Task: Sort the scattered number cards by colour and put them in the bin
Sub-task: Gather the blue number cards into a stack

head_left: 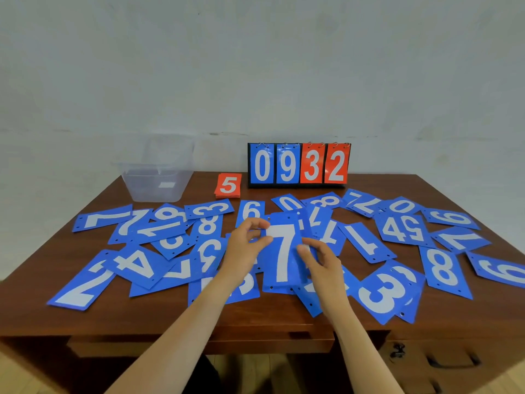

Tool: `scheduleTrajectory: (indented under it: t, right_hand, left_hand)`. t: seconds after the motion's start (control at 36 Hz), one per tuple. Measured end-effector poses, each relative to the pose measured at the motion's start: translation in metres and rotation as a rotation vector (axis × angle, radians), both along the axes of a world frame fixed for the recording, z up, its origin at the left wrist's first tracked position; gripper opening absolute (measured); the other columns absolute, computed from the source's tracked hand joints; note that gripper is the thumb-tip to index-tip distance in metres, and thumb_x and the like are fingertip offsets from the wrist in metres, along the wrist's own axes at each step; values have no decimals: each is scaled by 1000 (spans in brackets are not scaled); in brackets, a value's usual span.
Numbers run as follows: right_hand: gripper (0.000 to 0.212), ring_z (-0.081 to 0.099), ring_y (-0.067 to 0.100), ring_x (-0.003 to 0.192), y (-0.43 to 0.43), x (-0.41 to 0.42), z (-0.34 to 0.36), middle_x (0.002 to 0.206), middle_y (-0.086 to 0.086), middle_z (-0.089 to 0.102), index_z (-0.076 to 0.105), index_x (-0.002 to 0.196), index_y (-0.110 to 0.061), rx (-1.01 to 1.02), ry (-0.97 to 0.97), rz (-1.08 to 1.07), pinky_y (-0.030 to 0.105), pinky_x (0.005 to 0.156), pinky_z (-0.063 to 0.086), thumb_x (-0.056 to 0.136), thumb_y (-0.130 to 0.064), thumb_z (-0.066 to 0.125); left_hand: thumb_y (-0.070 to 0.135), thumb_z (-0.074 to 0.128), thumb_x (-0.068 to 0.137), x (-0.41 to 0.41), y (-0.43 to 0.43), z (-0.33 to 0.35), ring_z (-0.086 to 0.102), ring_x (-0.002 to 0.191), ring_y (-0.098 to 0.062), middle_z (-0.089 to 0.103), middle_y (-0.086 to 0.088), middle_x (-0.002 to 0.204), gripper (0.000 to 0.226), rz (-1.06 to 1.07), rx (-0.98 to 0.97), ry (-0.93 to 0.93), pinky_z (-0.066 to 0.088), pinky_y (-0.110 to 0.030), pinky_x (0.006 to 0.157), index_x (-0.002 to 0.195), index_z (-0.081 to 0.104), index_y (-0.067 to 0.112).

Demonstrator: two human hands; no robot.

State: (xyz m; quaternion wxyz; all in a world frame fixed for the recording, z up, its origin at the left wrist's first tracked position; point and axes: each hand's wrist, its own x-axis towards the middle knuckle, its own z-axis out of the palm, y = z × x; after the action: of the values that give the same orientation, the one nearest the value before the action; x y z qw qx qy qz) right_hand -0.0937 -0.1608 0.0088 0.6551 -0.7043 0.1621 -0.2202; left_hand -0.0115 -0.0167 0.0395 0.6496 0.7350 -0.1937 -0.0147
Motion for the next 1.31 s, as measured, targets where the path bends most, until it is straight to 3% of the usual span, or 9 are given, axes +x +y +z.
scheduleTrajectory:
  t: [0.14, 0.19, 0.28, 0.33, 0.44, 0.58, 0.83, 1.06, 1.31]
  right_hand:
    - [31, 58, 13, 113, -4, 4, -9, 120, -9, 61, 58, 113, -28, -8, 1, -32, 42, 86, 55, 85, -19, 69]
    - [29, 55, 13, 116, -6, 3, -10, 123, -8, 59, 57, 115, -26, -11, -7, -69, 32, 84, 56, 89, -15, 64]
    - [29, 52, 9, 114, -11, 1, -8, 125, -5, 55, 55, 117, -23, -28, -6, -124, 11, 75, 49, 92, -10, 59]
    - [29, 50, 11, 120, -15, 1, -9, 125, -8, 54, 55, 118, -25, -31, 8, -144, 20, 85, 49, 92, -11, 58]
    - [27, 59, 15, 110, -21, -1, -12, 121, -9, 56, 55, 115, -30, 26, 20, -144, 34, 77, 57, 93, -12, 57]
    - [25, 62, 11, 101, -26, -3, -11, 109, -21, 57, 55, 108, -34, 22, 3, -152, 34, 71, 57, 94, -13, 56]
    - [28, 57, 13, 109, -26, 6, -3, 107, -24, 55, 56, 112, -31, 17, 0, -159, 41, 87, 55, 92, -11, 58]
    - [26, 59, -3, 92, -22, 9, -5, 104, -23, 56, 56, 111, -29, 50, -8, -146, 17, 63, 55, 92, -10, 57]
    - [26, 60, 1, 92, -21, 7, 0, 101, -23, 54, 55, 111, -30, 49, 3, -154, 17, 59, 55, 92, -12, 57]
  left_hand:
    - [12, 65, 88, 3, -10, -7, 55, 97, 4, 53, 9, 117, 22, -9, 44, 5, 49, -8, 69, 106, 57, 21]
    - [16, 64, 88, 14, -4, -11, 54, 105, -3, 48, 5, 124, 25, 16, 140, 37, 48, -13, 75, 110, 55, 23]
    - [11, 63, 89, 39, 12, -15, 47, 122, -17, 44, -2, 134, 32, -15, 486, 2, 44, -18, 82, 119, 55, 18]
    - [7, 64, 87, 59, 22, -14, 41, 130, -20, 41, -3, 141, 44, -146, 779, -61, 40, -23, 93, 128, 51, 16]
    - [7, 65, 86, 92, 26, 0, 24, 141, -18, 27, 5, 154, 62, -516, 1151, -106, 27, -34, 112, 140, 40, 26]
    - [39, 50, 95, 118, 18, -3, 1, 147, -16, 12, 9, 158, 63, -664, 1519, -218, -4, -51, 117, 149, 19, 32]
    - [58, 50, 88, 125, -3, 4, 23, 131, -29, 32, -9, 134, 71, -634, 1611, -384, 11, -46, 113, 148, 16, 40]
    - [64, 55, 82, 131, -21, -7, 31, 117, -25, 33, -6, 127, 62, -606, 1480, -427, 29, -36, 102, 118, 43, 15]
    - [60, 53, 85, 123, -32, -17, 41, 114, -28, 44, -11, 125, 58, -349, 1402, -352, 35, -38, 96, 115, 50, 10]
